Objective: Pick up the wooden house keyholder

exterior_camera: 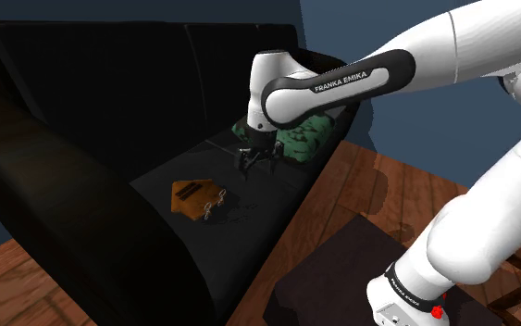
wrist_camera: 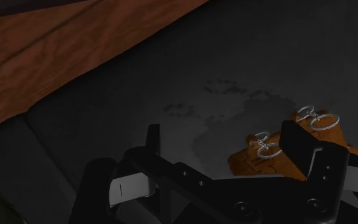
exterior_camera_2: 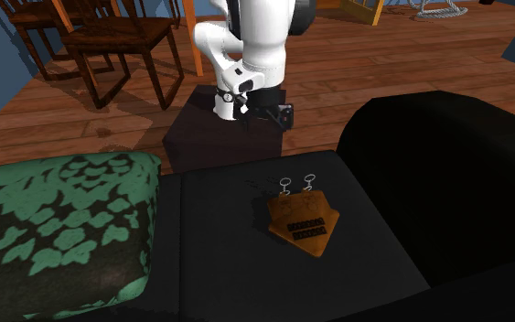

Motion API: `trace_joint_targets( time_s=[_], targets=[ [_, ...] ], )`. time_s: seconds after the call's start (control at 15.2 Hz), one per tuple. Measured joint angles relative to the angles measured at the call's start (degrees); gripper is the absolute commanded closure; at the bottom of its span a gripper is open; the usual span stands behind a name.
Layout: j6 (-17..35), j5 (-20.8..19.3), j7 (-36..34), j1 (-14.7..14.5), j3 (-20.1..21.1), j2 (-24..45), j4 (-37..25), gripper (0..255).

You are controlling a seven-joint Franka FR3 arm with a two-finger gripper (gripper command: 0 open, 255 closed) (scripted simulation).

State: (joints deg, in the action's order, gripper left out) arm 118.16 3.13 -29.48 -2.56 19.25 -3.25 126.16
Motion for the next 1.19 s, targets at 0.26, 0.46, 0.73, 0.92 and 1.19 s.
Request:
trace_joint_targets(
  time_s=[0.26, 0.46, 0.73, 0.92, 1.19],
  targets=[
    [2.9, -3.1, -4.1, -0.9, 0.9, 8.9, -5.9, 0],
    [4.2, -5.7, -7.6, -2.5, 1.2, 16.0, -11.6, 0],
    [5.4, -7.7, -10.0, -4.0, 0.9, 21.5, -15.8, 0],
    [7.3, -8.3, -10.5, -4.3, 0.8, 22.9, -15.2, 0],
    [9.3, -8.9, -10.8, -4.5, 0.4, 24.3, -14.6, 255]
  ],
)
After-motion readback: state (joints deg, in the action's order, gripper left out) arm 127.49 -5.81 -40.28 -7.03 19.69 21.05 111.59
